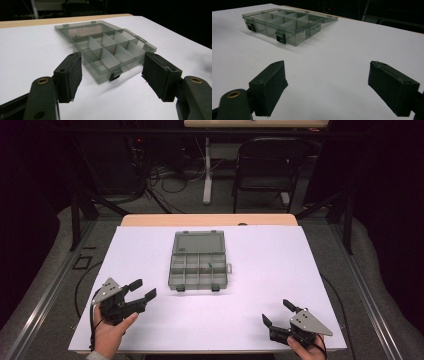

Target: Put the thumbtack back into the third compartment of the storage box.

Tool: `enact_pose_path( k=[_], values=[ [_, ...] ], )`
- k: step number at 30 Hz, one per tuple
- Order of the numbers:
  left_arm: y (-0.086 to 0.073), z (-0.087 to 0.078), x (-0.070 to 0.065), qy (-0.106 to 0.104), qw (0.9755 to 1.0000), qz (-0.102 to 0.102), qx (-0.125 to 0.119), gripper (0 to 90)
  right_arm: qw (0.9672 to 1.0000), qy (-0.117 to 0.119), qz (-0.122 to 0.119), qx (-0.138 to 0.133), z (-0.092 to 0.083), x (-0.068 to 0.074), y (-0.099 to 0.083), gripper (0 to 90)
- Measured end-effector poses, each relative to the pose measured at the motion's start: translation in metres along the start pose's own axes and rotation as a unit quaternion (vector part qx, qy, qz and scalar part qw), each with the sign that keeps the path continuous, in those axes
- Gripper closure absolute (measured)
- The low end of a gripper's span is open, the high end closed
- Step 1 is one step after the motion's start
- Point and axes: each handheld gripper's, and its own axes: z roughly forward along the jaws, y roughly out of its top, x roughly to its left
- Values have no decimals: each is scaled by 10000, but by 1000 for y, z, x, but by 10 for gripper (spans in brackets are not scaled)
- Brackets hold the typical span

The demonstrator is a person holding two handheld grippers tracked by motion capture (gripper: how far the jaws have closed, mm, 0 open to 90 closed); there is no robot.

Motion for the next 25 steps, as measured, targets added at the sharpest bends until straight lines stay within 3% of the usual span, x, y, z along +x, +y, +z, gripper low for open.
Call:
enact_pose_path(
  k=[3,5,8,14,22,25],
  values=[
    [-12,-8,4,154,9998,-14,-144,326,10000,6,3,-6,0,0,0,144],
    [-18,-8,8,296,9995,64,-110,333,10000,9,0,-6,0,0,0,143],
    [-22,-4,16,385,9993,3,-31,335,10000,34,-14,1,0,1,1,143],
    [-28,3,25,290,9992,-247,95,338,10000,30,-12,-11,1,0,1,143],
    [-29,10,22,245,9992,-105,292,329,10000,3,6,-1,1,-2,0,142],
    [-30,14,23,224,9988,-57,436,320,9998,-126,117,26,3,-6,0,111]
  ],
)
